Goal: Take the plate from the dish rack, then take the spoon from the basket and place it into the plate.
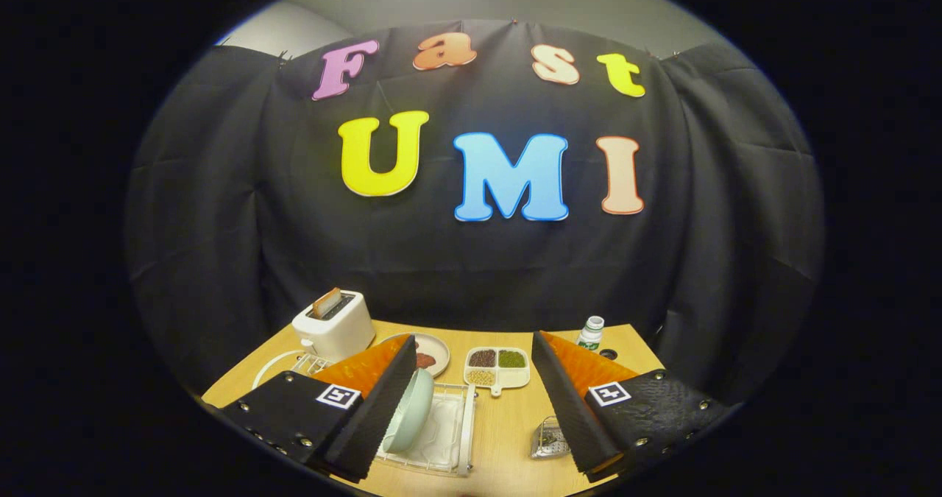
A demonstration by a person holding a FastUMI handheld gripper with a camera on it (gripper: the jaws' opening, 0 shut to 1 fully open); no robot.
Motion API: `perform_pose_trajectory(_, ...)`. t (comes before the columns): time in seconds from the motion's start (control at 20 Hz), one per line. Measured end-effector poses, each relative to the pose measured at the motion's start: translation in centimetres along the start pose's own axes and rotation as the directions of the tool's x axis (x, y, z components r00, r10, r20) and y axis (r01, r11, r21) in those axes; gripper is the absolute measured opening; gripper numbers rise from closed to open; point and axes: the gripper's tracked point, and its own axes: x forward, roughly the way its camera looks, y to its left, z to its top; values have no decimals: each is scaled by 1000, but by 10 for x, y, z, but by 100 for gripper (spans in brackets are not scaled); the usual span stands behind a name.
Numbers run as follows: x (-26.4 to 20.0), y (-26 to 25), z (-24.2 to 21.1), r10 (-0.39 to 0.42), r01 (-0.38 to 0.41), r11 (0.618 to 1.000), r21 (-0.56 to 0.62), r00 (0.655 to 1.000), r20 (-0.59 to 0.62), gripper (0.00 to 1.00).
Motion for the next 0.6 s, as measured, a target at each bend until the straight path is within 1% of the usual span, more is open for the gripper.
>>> perform_pose_trajectory(0.1, 11, -2, -26, -50, 50, 999, -9, 988, -143, 97)
perform_pose_trajectory(0.15, 18, 4, -39, -41, 40, 999, -7, 981, -192, 97)
perform_pose_trajectory(0.25, 31, 17, -48, -14, 25, 999, 38, 966, -258, 97)
perform_pose_trajectory(0.3, 35, 22, -53, -5, 20, 998, 51, 959, -283, 92)
perform_pose_trajectory(0.45, 50, 32, -62, 7, 18, 997, 69, 941, -339, 91)
perform_pose_trajectory(0.6, 60, 43, -82, 26, 17, 995, 96, 901, -433, 91)
